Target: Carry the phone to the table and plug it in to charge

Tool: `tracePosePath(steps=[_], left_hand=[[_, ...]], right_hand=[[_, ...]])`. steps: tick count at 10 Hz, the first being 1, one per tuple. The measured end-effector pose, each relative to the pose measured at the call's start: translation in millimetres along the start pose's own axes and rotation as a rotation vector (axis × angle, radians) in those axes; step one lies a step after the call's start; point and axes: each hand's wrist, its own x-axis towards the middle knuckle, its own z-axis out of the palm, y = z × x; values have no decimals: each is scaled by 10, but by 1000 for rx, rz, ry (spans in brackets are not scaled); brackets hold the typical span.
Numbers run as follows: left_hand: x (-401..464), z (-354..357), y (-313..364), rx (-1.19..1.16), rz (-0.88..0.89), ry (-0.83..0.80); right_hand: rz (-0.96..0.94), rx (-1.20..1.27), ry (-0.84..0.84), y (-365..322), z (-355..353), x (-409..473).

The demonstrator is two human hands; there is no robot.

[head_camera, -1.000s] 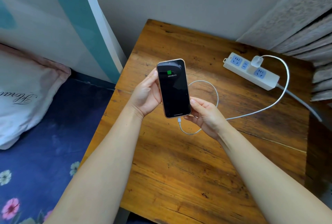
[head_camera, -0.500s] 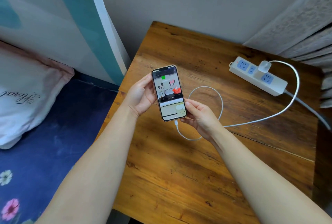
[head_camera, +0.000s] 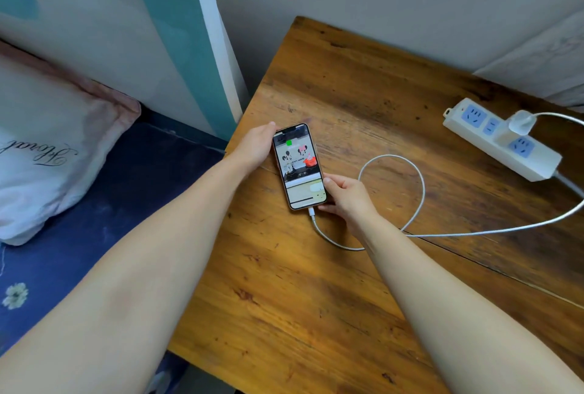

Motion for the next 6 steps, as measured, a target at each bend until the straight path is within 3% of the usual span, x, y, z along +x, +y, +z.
tracePosePath(steps=[1,4,6], left_hand=[[90,-26,-54,188,34,-1],[153,-60,-80,164,5,-46],[121,-48,-45,187,-7,-9]], right_hand=[[3,-52,60,-8,5,41],[-25,-269,118,-17,37,9],[11,-230,118,-97,18,-74]])
